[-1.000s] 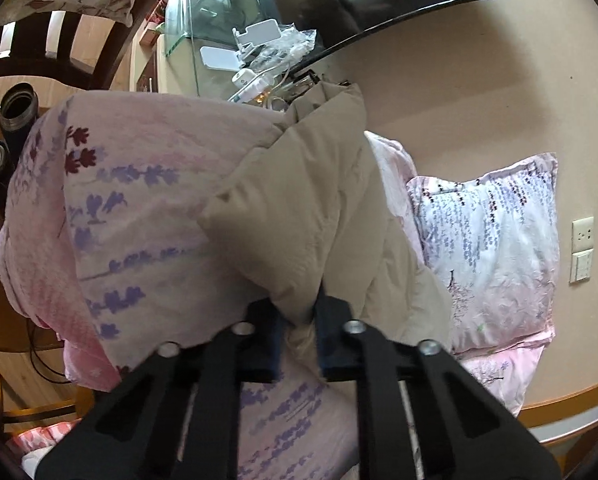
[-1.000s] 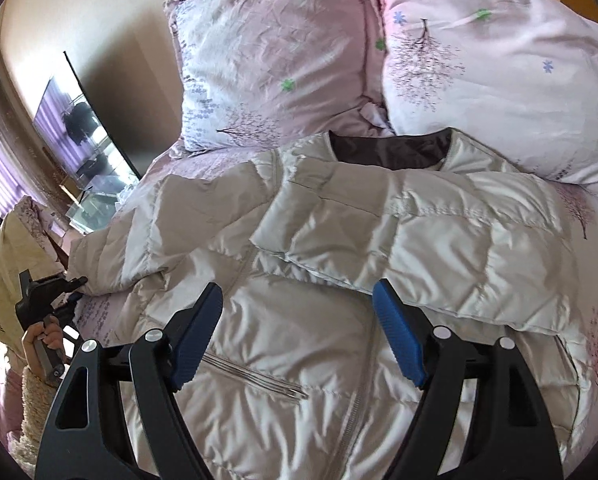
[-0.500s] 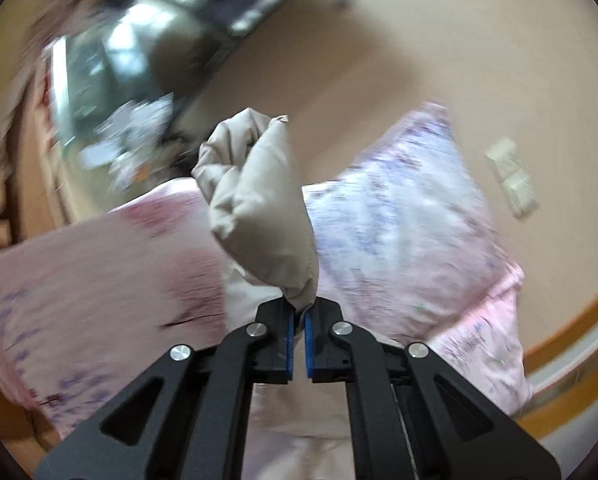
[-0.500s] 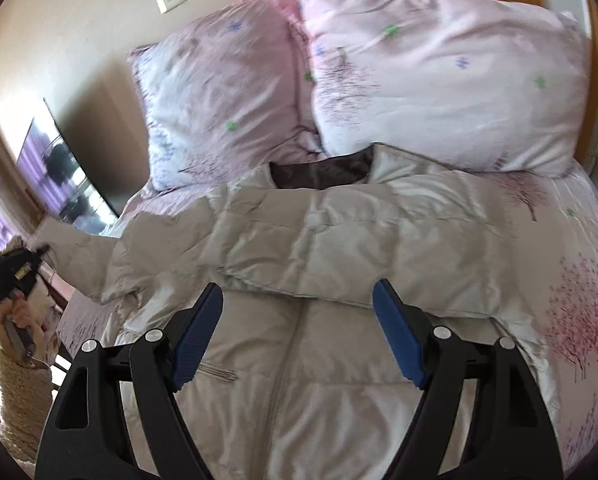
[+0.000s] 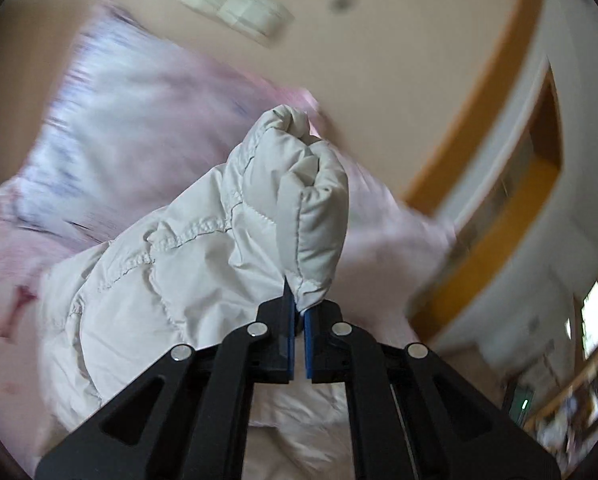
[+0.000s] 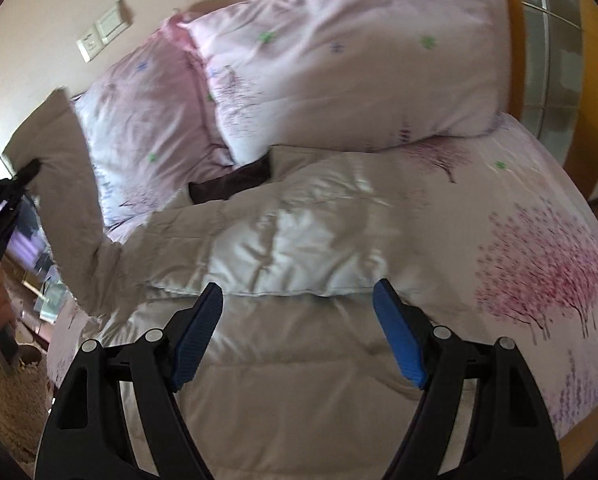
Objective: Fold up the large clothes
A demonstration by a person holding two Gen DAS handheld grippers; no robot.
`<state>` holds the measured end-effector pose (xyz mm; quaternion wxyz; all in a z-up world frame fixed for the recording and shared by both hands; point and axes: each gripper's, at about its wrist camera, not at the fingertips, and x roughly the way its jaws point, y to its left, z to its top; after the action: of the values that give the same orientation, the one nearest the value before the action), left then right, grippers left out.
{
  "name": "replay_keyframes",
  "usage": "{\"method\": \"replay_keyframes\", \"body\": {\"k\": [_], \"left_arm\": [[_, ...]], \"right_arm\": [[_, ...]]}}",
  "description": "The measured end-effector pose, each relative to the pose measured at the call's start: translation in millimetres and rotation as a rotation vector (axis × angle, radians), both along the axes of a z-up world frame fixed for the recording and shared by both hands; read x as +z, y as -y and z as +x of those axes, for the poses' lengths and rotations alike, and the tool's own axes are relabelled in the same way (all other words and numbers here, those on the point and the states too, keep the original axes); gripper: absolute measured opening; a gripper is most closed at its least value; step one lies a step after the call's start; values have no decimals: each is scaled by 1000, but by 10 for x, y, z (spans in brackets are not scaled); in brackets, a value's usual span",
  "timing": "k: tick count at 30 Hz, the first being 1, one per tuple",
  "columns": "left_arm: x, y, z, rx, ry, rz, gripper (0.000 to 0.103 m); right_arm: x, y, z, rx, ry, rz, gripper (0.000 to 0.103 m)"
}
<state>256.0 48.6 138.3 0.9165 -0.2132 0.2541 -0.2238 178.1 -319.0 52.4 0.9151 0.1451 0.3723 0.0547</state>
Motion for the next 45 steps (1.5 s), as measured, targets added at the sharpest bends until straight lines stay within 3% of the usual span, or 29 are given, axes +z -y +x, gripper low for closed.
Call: {"method": "replay_keyframes", "body": {"k": [6,12,13,14,16,20,23,26,31,33,35,37,41,45], "left_arm": [[-624,1040,241,-178,-139,195,4],[-1174,1500,296,-289,-257,421,9],[-1217,1498,262,-303,-264,436,13],[-1231,1506,251,-326,-268,441,35],[-1167,1441,176,-388,-250,358,65],[-892,1153,-39,-443,-182,231,78],[-714,746,-171,-374,-144,196,81],[-684,219,-227,-261,-156,187,81],[-812,-528,-409,-100,-193,254,81],[-881,-720,-433,-57,-212,280,81],[-965,-960,-518,-15,-233,286,81],[-1042,-1177,-575,28,-257,284,81],[-1153,-1509,-744,121,-269,258,81],[-1279,-1646,-783,191,-247,286,82]], "right_arm": [[-86,258,-4,-64,-19,13,79],[-108,360,110,-93,-37,42,79],[-93,356,142,-86,-35,57,79],[-77,353,171,-78,-31,74,79],[-31,313,232,-47,-19,118,79],[13,174,408,43,-31,230,77],[-59,-53,613,146,-88,301,70],[-209,-236,798,179,-157,312,62],[-483,-437,1038,177,-245,291,52],[-525,-450,1068,154,-253,259,41],[-552,-452,1070,159,-244,268,17],[-525,-430,1052,148,-202,268,11],[-500,-301,1075,77,-155,279,8],[-684,-256,1175,24,-232,265,8]]}}
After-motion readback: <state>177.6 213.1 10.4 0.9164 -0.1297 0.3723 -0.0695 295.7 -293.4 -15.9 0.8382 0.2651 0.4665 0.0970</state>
